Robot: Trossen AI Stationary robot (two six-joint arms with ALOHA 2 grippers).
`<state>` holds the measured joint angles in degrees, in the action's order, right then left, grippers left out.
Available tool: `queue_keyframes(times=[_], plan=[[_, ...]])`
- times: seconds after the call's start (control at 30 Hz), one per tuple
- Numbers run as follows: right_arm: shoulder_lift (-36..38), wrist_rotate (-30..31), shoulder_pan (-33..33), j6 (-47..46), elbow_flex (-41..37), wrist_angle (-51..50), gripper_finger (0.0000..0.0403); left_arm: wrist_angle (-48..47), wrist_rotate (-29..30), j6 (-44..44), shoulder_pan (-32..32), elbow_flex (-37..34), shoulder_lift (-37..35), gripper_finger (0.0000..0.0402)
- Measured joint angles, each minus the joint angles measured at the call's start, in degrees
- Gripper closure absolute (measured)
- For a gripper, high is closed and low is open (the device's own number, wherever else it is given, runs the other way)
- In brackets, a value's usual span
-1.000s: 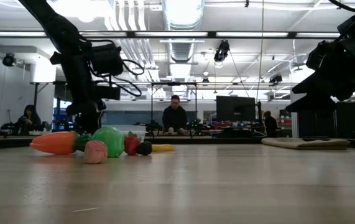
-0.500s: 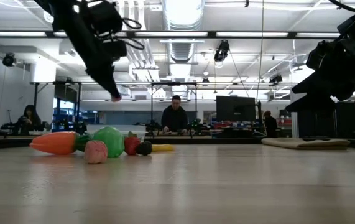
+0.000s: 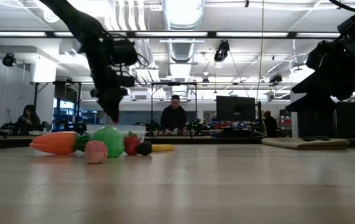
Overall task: Pick and placing Produce into tupperware
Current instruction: Put the top peach into the transparent bin, then put the onion into the transparent bin
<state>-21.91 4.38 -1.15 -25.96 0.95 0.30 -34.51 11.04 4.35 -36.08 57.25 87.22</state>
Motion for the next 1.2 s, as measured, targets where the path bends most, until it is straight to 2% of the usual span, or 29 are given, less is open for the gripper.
queue_keyframes(times=[0.17, 0.43, 0.6, 0.8, 0.87, 0.9, 1.0, 1.2], plan=[[0.0, -0.02, 0.0, 0.0, 0.0, 0.0, 0.009, -3.62, -4.19, -2.37, -2.35, 3.08, 5.09, 0.0308], [0.0, -0.02, 0.0, 0.02, 0.0, 0.0, 0.009, -8.18, -9.54, -7.95, -2.81, 2.97, 10.01, 0.0304], [0.0, -0.02, 0.0, 0.0, 0.02, 0.0, 0.009, -8.06, -8.41, -8.56, -2.72, 3.02, 7.0, 0.0285], [0.0, -0.02, 0.01, 0.01, 0.02, 0.0, 0.009, -5.86, -6.18, -8.66, -2.77, 3.45, 0.92, 0.0227], [0.0, -0.01, 0.0, 0.0, 0.02, 0.0, 0.009, -6.69, -7.57, -9.86, -2.75, 3.37, -0.58, 0.0209], [0.0, -0.02, 0.0, 0.0, 0.02, 0.0, 0.009, -7.5, -10.72, -9.47, -2.54, 3.37, -1.69, 0.0202], [0.0, -0.02, 0.0, 0.0, 0.02, 0.0, 0.009, -10.71, -20.87, -3.79, -0.51, 3.12, -5.58, 0.0196], [0.02, -0.02, 0.0, 0.0, 0.02, 0.0, 0.009, -12.21, -20.7, 23.73, 8.1, -1.71, -13.03, 0.0208]])
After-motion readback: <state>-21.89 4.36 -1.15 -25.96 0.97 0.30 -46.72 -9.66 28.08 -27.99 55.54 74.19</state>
